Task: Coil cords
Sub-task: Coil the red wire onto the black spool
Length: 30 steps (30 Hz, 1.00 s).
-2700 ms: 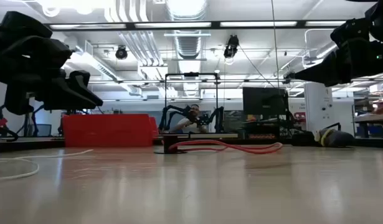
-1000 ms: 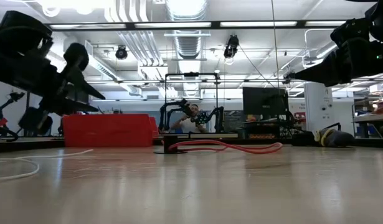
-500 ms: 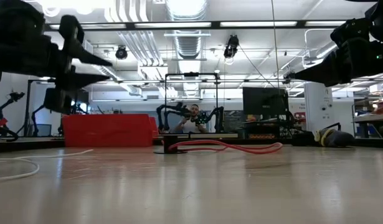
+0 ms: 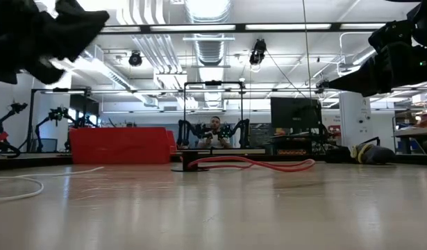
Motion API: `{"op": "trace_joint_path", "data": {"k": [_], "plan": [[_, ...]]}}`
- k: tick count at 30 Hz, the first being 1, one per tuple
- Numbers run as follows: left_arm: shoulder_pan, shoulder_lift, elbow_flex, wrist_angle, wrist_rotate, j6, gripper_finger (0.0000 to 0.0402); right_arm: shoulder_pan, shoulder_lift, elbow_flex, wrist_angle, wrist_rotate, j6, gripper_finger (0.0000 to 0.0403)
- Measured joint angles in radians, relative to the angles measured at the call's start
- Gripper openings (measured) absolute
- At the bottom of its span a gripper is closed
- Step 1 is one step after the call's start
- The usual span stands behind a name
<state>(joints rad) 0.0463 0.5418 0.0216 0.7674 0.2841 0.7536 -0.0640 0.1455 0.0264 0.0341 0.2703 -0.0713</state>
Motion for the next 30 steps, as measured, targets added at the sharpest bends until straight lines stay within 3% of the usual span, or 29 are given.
{"op": "trace_joint_path", "data": {"k": [4, 9, 12, 20, 26, 30], "plan": [[0.0, 0.015, 0.0, 0.014, 0.022, -0.685, 0.0116, 0.0, 0.0, 0.0, 0.0, 0.0, 0.0, 0.0], [-0.001, 0.035, 0.0, 0.074, 0.017, -1.207, 0.0116, 0.0, 0.0, 0.0, 0.0, 0.0, 0.0, 0.0], [-0.001, 0.048, 0.0, 0.123, -0.062, -1.271, 0.0116, 0.0, 0.0, 0.0, 0.0, 0.0, 0.0, 0.0], [-0.001, 0.15, 0.0, 0.267, -0.244, -1.268, 0.0116, 0.0, 0.0, 0.0, 0.0, 0.0, 0.0, 0.0], [-0.002, 0.339, 0.052, 0.279, -0.277, -1.216, 0.0116, 0.0, 0.0, 0.0, 0.0, 0.0, 0.0, 0.0], [-0.002, 0.517, 0.146, 0.197, -0.324, -1.13, 0.0116, 0.0, 0.0, 0.0, 0.0, 0.0, 0.0, 0.0]]}}
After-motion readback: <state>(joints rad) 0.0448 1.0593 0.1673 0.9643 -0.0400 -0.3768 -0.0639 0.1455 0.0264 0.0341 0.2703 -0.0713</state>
